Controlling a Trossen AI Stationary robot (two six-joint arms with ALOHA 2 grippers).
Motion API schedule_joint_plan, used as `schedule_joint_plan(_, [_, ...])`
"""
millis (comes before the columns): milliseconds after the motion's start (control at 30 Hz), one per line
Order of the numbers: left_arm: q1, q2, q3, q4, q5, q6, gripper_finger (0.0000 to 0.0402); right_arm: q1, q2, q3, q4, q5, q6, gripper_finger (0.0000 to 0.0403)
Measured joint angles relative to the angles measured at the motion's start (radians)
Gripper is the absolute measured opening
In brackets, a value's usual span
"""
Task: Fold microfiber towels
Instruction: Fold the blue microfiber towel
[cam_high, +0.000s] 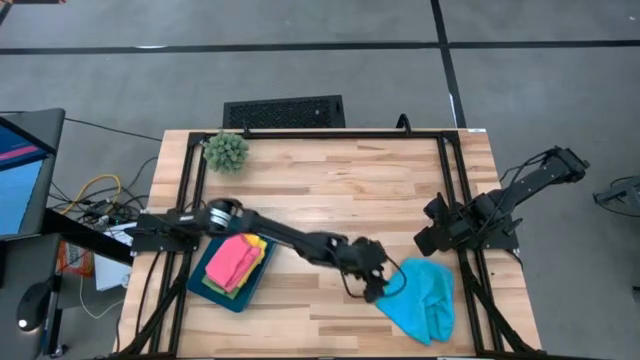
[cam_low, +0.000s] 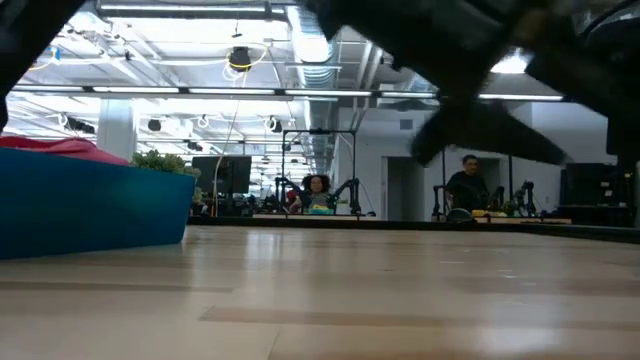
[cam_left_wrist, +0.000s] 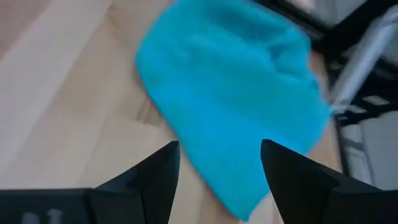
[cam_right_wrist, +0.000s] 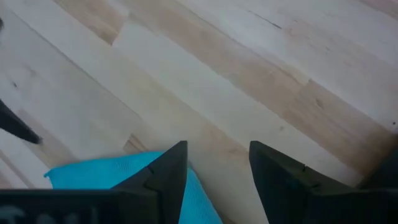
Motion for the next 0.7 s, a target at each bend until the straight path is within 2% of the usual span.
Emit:
schedule_joint_plan(100, [-0.049, 0.095, 0.141, -0.048, -0.094, -0.017, 0.0217, 0.000, 0.001, 0.000, 0.000, 0.009, 0.012, 0.0196])
schedule_joint_plan(233, [-0.125, 0.195, 0.319, -0.200, -0.309, -0.028, 0.0217, 0.001, 0.001, 0.000, 0.000, 0.010, 0.012, 0.0195])
schedule_joint_plan(333, [-0.172, 0.246, 0.406, -0.312, -0.499, -0.063, 0.0217, 0.015, 0.001, 0.000, 0.002, 0.031, 0.009, 0.0194])
schedule_joint_plan(400, [-0.189, 0.274, 0.431, -0.298, -0.575, -0.110, 0.0217, 0.031, 0.001, 0.000, 0.003, 0.048, 0.008, 0.0193])
schedule_joint_plan(467, [-0.199, 0.300, 0.446, -0.284, -0.594, -0.146, 0.0217, 0.042, 0.001, 0.000, 0.005, 0.064, 0.009, 0.0194])
schedule_joint_plan(700, [-0.202, 0.319, 0.419, -0.309, -0.547, -0.274, 0.0217, 0.074, 0.001, 0.000, 0.019, 0.122, 0.028, 0.0190])
